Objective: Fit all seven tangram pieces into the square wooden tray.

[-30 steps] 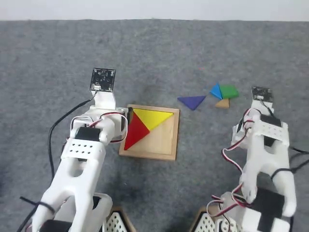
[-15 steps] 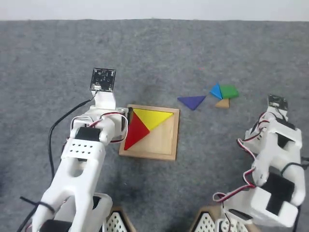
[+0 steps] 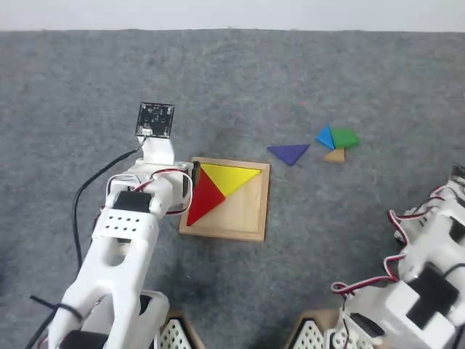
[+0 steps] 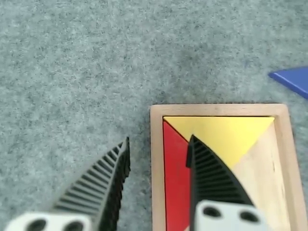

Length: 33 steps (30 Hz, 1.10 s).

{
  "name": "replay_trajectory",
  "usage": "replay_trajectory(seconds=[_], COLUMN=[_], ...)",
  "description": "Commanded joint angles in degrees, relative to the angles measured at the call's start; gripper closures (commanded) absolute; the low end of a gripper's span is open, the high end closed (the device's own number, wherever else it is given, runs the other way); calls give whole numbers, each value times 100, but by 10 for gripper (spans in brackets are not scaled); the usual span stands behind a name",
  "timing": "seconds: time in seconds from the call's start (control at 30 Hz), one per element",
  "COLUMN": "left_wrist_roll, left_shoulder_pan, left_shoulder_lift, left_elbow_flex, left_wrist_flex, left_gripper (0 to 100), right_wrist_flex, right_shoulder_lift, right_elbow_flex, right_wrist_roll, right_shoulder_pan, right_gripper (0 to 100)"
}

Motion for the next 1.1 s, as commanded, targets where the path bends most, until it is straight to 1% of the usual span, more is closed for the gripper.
replay_trajectory(seconds=[0.0,0.2,0.27,0.4,0.53,0.67,0.87,1.07], left_wrist_roll=[-53,-53,-53,-53,-53,-53,-53,-53], left_shoulder_pan=[35,35,35,35,35,35,26,18], left_shoulder_lift=[-211,-211,-211,-211,-211,-211,-211,-211], left_elbow_flex=[-22,-22,-22,-22,-22,-22,-31,-31], left_wrist_flex=[-167,-167,-167,-167,-167,-167,-167,-167], left_gripper=[813,813,813,813,813,813,813,813], right_wrist_flex=[40,207,444,989,1103,1095,875,831], right_shoulder_lift=[13,13,40,75,84,75,84,224], right_elbow_flex=[-202,-659,-985,-1477,-1556,-1459,-1319,-1266], right_wrist_roll=[35,70,158,659,941,1266,1820,2936], right_shoulder_pan=[189,136,-110,-743,-1147,-1165,-760,-708], right_gripper=[728,728,728,728,728,728,728,727])
